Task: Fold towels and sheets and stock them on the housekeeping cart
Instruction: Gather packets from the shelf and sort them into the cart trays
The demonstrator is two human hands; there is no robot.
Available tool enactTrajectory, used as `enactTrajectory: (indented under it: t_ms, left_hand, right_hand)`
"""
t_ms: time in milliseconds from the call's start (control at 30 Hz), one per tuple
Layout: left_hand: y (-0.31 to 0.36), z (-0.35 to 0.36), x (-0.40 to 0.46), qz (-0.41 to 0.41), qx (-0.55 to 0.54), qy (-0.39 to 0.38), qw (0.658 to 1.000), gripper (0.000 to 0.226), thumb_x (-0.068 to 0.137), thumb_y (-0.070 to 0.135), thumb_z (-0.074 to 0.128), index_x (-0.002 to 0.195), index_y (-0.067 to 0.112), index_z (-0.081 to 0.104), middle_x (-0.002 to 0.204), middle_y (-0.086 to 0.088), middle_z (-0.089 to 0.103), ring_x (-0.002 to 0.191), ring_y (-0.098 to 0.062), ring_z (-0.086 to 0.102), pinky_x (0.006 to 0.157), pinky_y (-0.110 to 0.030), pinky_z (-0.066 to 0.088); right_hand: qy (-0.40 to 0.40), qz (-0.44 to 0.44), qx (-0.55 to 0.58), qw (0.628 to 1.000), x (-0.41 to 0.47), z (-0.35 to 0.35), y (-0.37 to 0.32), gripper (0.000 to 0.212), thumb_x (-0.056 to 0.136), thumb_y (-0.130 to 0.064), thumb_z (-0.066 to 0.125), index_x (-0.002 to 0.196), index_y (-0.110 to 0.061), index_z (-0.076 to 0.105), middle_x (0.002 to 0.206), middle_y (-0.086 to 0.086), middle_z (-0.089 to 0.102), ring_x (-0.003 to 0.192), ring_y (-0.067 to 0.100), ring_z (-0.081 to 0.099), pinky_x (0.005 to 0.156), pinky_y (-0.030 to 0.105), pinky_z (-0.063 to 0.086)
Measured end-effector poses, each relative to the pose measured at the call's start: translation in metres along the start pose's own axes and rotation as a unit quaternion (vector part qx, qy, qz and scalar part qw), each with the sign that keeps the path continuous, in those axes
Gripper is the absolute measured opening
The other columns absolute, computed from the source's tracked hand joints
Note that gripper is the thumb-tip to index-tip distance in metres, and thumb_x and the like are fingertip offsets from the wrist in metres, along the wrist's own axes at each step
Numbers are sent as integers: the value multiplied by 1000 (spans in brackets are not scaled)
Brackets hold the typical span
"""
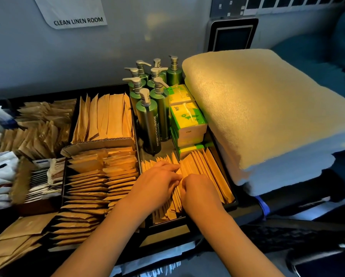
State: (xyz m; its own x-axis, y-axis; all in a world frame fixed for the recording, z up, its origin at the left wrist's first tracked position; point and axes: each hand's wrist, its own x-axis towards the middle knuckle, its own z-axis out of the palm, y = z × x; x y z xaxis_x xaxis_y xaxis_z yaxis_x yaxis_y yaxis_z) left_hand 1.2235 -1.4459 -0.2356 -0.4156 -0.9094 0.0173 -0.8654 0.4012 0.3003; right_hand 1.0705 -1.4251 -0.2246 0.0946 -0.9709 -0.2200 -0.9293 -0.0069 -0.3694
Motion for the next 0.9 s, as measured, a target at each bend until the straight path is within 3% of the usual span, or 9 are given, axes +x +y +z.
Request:
enactTrajectory:
  t_ms: [67, 200, 533, 700, 833, 900]
  left_hand:
    - [-2, 1, -1, 2, 2, 2, 1000, 31, 103, 36, 56, 131, 40, 68, 150, 18, 52, 138, -7, 38, 108, -31, 41]
    - [-2, -1, -1, 6, 5, -8, 1000, 32, 102, 38, 58, 132, 37, 66, 150, 15, 51, 140, -8, 38, 110, -32, 41]
    - [-8, -45, -28, -25, -11, 68, 997, 35, 99, 43, 60, 133, 39, 63, 140, 20, 57, 133, -2, 46, 109, -30, 43]
    - [-35, -69, -60, -60, -14, 96, 994, 35, 100, 39, 61, 134, 36, 64, 140, 20, 56, 134, -1, 45, 115, -30, 41]
    - [-60, -83, -94, -81, -21, 114, 990, 33, 100, 37, 59, 132, 37, 65, 139, 22, 55, 133, 0, 42, 114, -32, 41]
    - [-73, -89, -113, -99, -24, 125, 987, 33, 101, 37, 58, 133, 38, 65, 139, 22, 55, 134, -1, 41, 114, -33, 40]
  right_hand:
    - [-16, -12, 3, 1000, -2, 1, 2, 22, 100, -25, 67, 121, -19, 70, 109, 5, 67, 98, 23, 66, 80, 30, 54]
    - [49, -45, 54, 996, -18, 6, 9, 17, 104, -30, 58, 114, -24, 70, 101, -6, 54, 86, 10, 56, 71, 22, 48]
    - [110, -98, 91, 985, -26, -15, 4, 30, 99, -32, 61, 128, -25, 68, 115, -12, 58, 94, 4, 58, 82, 23, 53]
    - [105, -147, 87, 980, -24, -14, -32, 34, 98, -36, 64, 132, -30, 66, 120, -17, 57, 101, 1, 55, 86, 17, 48]
    - [100, -184, 78, 975, -21, -9, -67, 32, 96, -39, 65, 128, -36, 65, 115, -20, 56, 99, -2, 49, 75, 10, 38]
    - [100, -208, 71, 970, -20, -6, -86, 30, 95, -40, 65, 126, -37, 65, 113, -20, 55, 101, -2, 49, 78, 11, 40]
